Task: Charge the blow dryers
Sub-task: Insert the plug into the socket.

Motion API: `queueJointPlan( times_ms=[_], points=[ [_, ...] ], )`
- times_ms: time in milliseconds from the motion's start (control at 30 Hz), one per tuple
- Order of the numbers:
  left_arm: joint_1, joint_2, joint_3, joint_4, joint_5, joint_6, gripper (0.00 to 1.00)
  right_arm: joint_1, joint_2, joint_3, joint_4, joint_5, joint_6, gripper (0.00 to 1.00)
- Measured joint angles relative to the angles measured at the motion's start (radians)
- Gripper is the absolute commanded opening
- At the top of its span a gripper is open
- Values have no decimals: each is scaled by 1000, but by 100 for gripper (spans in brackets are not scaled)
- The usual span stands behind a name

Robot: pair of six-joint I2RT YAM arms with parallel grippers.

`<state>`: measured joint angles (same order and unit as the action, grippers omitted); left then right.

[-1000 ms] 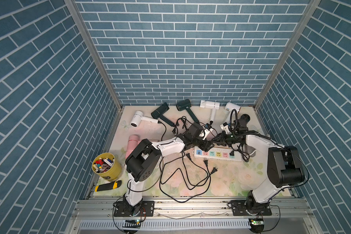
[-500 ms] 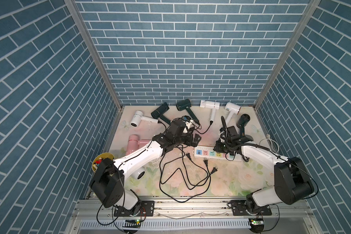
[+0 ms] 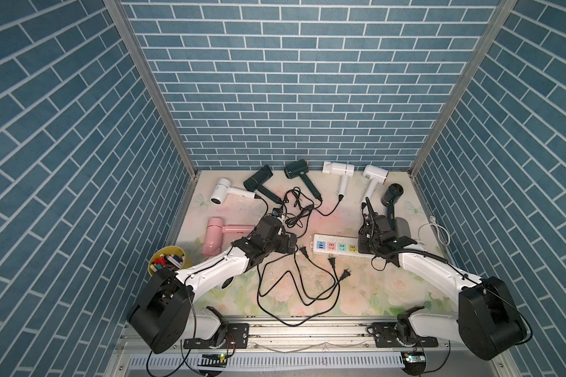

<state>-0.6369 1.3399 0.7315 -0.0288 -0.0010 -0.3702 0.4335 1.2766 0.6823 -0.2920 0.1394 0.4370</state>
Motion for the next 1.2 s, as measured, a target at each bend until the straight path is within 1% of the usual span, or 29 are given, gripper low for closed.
queueJointPlan(
  times_ms=[467, 833, 1200],
  points=[
    [6, -35, -3, 39, -21, 1, 100, 6, -2, -13, 24, 22, 2, 0],
    [6, -100, -18, 50, -44, 6, 100, 6, -4, -18, 24, 88, 3, 0],
    [6, -102, -18, 57, -43, 7, 100, 1, -71, -66, 16, 132, 3, 0]
  ],
)
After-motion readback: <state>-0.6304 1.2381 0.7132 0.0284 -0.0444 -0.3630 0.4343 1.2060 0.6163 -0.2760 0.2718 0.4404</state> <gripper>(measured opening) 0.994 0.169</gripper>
